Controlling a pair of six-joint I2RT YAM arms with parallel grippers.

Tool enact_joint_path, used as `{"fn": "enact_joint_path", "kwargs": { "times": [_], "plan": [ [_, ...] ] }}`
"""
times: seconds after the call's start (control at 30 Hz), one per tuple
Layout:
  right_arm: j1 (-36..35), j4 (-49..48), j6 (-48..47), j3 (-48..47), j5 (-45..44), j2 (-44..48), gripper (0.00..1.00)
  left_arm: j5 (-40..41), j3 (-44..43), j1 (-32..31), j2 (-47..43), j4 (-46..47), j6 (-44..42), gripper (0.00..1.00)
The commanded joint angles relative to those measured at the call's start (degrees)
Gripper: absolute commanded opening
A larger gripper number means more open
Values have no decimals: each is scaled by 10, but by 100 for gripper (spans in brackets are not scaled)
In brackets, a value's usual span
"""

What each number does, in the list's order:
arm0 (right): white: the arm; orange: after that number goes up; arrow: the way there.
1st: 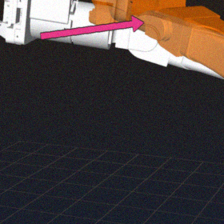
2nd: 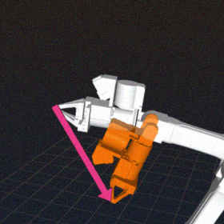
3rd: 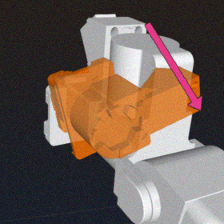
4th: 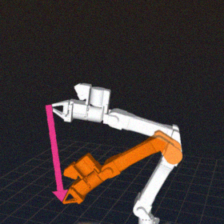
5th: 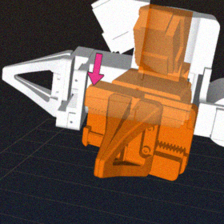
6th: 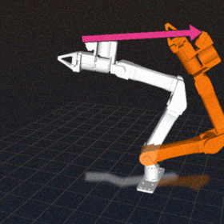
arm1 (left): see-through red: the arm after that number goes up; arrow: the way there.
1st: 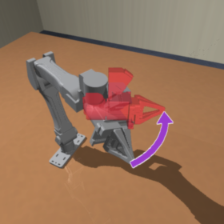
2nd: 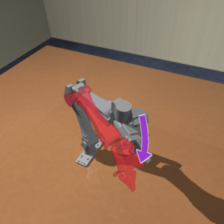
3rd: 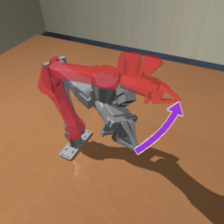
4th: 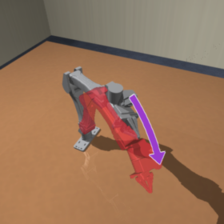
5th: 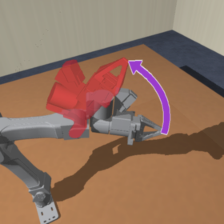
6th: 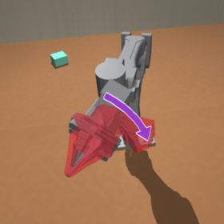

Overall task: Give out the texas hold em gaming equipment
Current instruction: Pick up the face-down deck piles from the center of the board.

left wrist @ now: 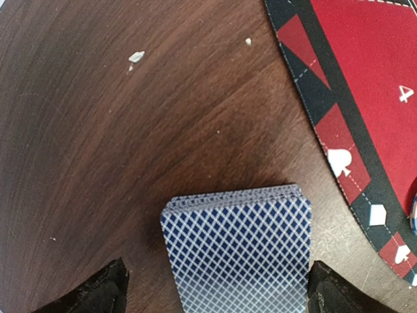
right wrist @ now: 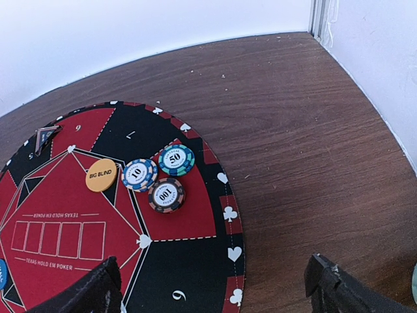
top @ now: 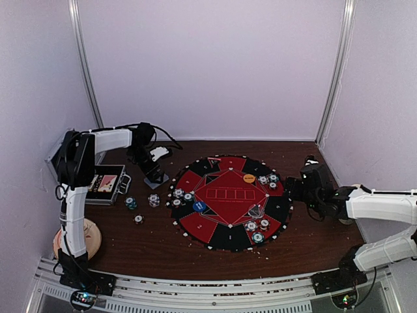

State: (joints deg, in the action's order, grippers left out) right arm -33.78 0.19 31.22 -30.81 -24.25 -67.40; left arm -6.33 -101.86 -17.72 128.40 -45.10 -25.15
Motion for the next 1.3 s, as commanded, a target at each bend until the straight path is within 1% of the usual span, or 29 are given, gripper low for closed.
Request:
{"fn": "enact_joint_path", "kwargs": {
  "times": [0.0,0.4,0.63,0.87,1.07,1.27],
  "plan": [
    [-3,-6,-6,-16,-12,3,100,1,-4,4,6,-9,-14,98],
    [-3,-6,-6,-16,-12,2,100,-1,9,4,9,-36,-35,96],
    [-3,-6,-6,-15,-11,4,100,0,-6,4,29,-64,-49,91],
    [-4,-5,-5,-15,-11,7,100,4,-16,4,48,-73,-50,84],
    [-4,-5,-4,-14,-11,9,100,12,-13,4,62,-72,-46,74],
    [-5,-5,-5,-15,-12,5,100,17,-11,3,60,-69,-42,68]
  ]
}}
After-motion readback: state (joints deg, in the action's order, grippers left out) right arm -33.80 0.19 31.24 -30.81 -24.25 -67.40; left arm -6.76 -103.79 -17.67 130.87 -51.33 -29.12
